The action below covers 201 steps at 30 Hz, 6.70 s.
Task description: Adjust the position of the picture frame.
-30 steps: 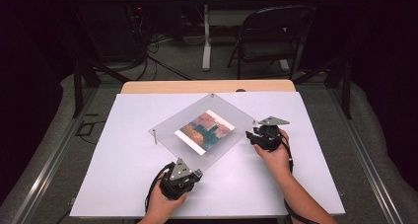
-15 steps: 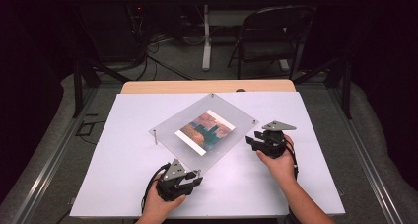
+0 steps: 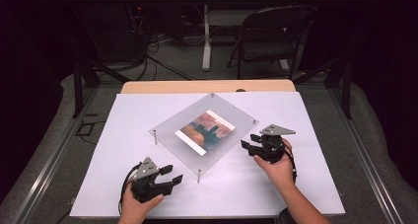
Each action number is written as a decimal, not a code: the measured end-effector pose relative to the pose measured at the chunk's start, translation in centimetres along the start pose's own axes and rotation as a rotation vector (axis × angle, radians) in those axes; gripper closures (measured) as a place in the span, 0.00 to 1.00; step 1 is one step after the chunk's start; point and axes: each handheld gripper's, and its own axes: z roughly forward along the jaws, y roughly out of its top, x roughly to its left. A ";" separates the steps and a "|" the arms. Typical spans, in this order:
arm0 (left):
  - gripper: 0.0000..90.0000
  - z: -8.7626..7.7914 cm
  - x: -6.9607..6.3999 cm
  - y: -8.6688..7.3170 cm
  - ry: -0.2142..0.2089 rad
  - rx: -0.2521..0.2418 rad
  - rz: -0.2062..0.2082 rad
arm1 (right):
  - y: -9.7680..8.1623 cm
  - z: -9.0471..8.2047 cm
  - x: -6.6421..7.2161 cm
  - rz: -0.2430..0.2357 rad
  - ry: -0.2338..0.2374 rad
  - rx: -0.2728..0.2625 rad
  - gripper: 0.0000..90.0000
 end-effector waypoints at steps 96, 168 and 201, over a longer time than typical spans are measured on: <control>0.94 2.6 10.4 4.8 0.137 0.026 -0.059 | -4.3 -1.3 10.4 -0.061 0.322 0.042 0.71; 0.95 5.7 4.8 4.1 0.042 0.032 -0.041 | -2.4 1.3 1.7 0.090 0.070 0.029 0.95; 0.88 6.9 4.8 2.5 0.030 0.092 -0.037 | -3.6 2.0 1.1 0.084 0.038 0.113 0.85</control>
